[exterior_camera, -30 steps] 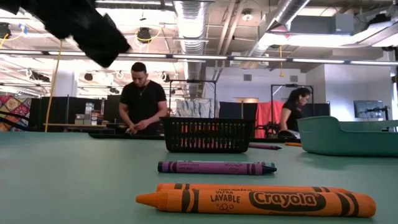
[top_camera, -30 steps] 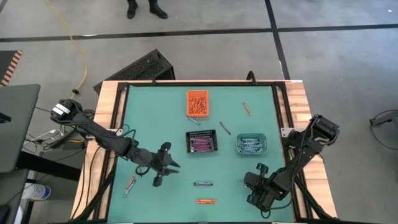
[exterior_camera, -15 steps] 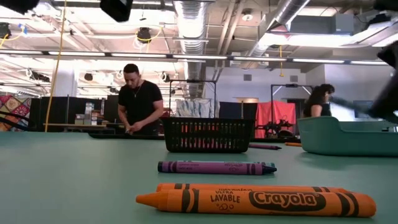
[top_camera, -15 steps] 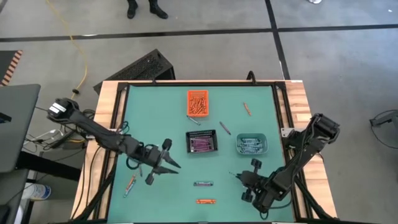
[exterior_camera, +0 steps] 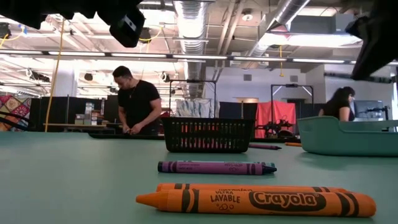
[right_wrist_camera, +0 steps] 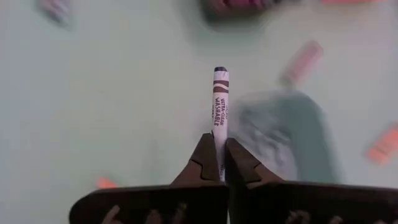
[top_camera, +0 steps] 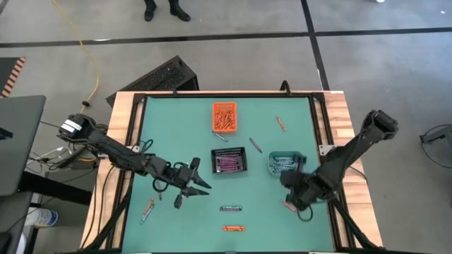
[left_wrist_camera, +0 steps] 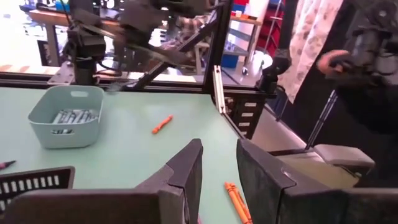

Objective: Sort crayons
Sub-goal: Put the blue crayon into the green bin, then put the violet crayon into the black bin

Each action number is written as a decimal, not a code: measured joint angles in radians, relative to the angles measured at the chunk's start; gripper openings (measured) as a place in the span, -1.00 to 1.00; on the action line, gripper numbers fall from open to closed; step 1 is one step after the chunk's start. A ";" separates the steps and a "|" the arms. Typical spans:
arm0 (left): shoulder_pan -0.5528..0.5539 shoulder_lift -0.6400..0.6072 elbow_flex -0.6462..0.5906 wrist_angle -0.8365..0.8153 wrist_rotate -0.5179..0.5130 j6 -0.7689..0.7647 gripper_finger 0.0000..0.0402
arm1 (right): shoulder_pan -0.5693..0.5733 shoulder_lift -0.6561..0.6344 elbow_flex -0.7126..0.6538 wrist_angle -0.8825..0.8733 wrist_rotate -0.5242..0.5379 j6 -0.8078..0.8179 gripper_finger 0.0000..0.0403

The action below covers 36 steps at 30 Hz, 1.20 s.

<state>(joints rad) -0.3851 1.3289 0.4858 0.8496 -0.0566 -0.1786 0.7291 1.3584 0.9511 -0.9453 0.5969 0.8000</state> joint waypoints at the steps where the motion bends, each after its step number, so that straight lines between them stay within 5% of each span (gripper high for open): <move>1: 0.000 -0.001 0.000 0.000 0.001 0.001 -0.56 | -0.016 -0.010 0.000 -0.057 -0.019 -0.005 -0.99; 5: 0.000 -0.003 0.000 -0.001 0.003 0.003 -0.56 | -0.078 -0.043 -0.030 -0.150 -0.057 -0.076 -0.99; 14: 0.000 -0.003 0.000 -0.002 0.015 -0.001 -0.56 | -0.206 -0.071 -0.184 0.037 -0.168 -0.418 -0.99; 26: 0.000 -0.003 0.000 -0.004 0.018 -0.008 -0.56 | -0.353 -0.067 -0.223 0.046 -0.167 -0.487 -0.98; 36: 0.000 -0.003 0.000 -0.006 0.030 -0.019 -0.56 | -0.361 -0.068 -0.223 0.042 -0.169 -0.487 -0.68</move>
<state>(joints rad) -0.3855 1.3254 0.4858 0.8436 -0.0269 -0.1971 0.3683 1.2907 0.7284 -0.9031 0.4278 0.3130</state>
